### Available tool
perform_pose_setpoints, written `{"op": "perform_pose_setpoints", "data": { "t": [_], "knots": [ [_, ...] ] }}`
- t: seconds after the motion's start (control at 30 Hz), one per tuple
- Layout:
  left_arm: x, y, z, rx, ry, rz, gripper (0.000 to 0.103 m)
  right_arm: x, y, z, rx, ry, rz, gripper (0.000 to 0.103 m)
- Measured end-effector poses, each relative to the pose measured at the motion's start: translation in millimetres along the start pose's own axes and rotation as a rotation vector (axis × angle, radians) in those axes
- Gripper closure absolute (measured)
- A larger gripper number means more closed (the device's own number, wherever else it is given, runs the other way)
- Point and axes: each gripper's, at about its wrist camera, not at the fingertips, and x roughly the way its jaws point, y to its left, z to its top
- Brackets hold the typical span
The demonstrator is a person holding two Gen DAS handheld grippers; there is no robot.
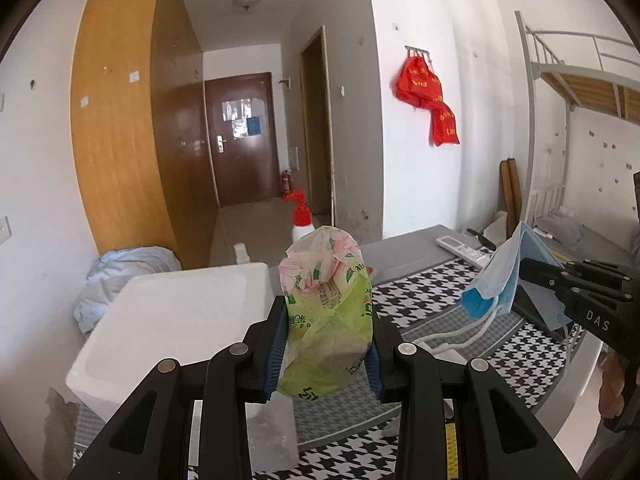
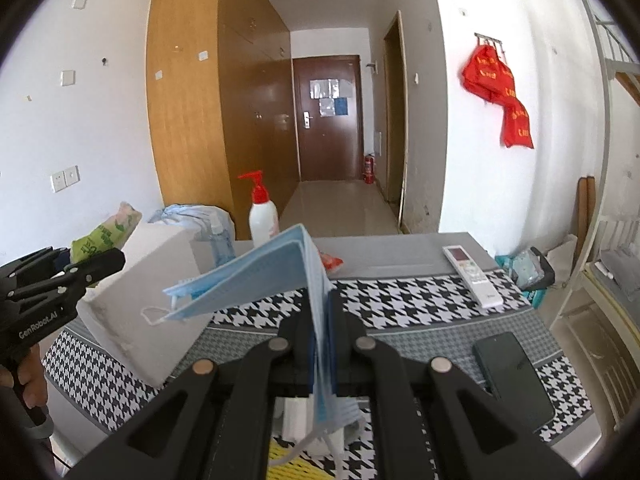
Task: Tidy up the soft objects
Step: 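Lift and carry the bag with the left tool while the right tool carries the mask toward the foam box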
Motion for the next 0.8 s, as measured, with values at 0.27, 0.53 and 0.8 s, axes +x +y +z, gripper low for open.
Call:
{"op": "perform_pose_setpoints", "data": {
  "t": [0.27,0.53,0.8],
  "knots": [
    [-10.1,23.9,3.8,-0.033,-0.022,0.041,0.067,2.4,18.5,8.8,-0.017,-0.019,0.026,0.096],
    [-14.9,49.3,4.6,-0.064,-0.022,0.093,0.067,6.4,39.7,17.3,-0.034,-0.033,0.066,0.096],
    [-11.1,70.5,2.4,-0.091,-0.004,0.133,0.067,18.9,58.4,24.5,-0.035,-0.019,0.116,0.096]
  ]
}}
